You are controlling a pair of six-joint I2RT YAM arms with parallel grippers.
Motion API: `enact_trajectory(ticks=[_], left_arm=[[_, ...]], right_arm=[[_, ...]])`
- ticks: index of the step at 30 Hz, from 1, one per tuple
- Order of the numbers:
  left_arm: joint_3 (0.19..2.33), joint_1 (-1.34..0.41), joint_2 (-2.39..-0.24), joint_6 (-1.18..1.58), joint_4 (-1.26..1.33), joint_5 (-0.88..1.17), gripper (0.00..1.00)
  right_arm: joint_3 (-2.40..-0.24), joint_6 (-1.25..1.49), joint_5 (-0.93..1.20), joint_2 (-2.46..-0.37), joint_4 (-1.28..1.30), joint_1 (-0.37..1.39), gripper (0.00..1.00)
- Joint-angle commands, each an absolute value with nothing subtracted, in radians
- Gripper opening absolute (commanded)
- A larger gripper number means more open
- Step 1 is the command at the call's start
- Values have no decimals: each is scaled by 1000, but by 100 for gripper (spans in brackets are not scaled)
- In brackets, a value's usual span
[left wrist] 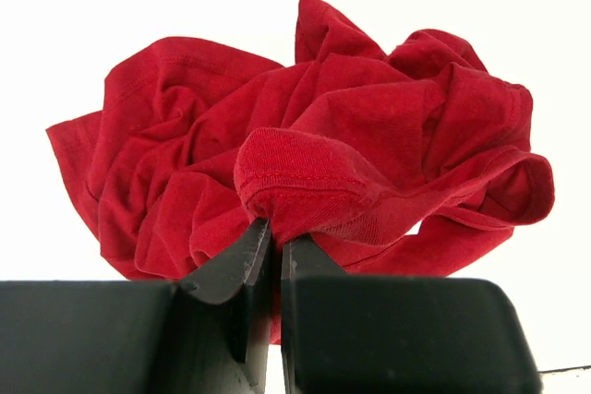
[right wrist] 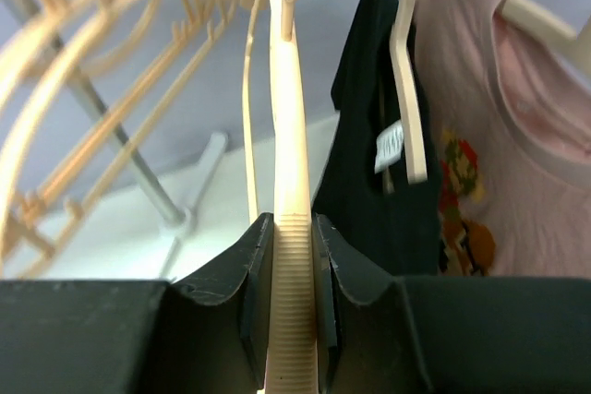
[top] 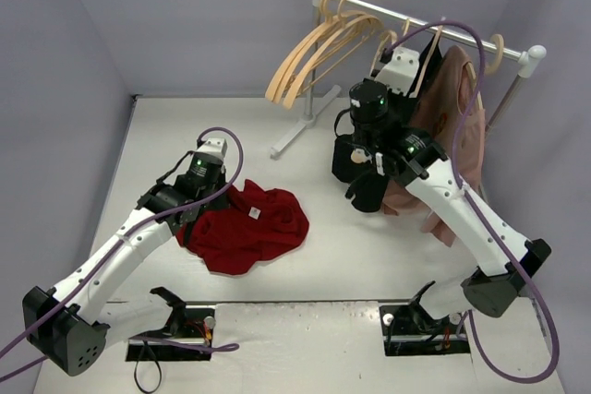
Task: Place the t-shirt on the hanger
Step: Pick up the hanger from the clothesline, then place the T-shirt on the hanger.
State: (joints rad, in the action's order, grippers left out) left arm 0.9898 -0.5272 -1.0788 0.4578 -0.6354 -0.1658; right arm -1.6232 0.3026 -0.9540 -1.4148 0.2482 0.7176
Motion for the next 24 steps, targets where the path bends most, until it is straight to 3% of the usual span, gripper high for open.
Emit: enact_trajectory(ticks=[1, 10, 24], left_arm=[[1056, -501, -1083, 425, -610, -184, 0], [1089, -464, -1131, 379, -606, -172, 0], [1229, -411, -1261, 247, -611, -121, 0]], right_arm=[[-1493, 344, -853, -1288, 196, 759, 0], [-1140, 362, -439, -979, 206, 807, 0], [-1016, 214, 193, -846, 264, 807, 0]])
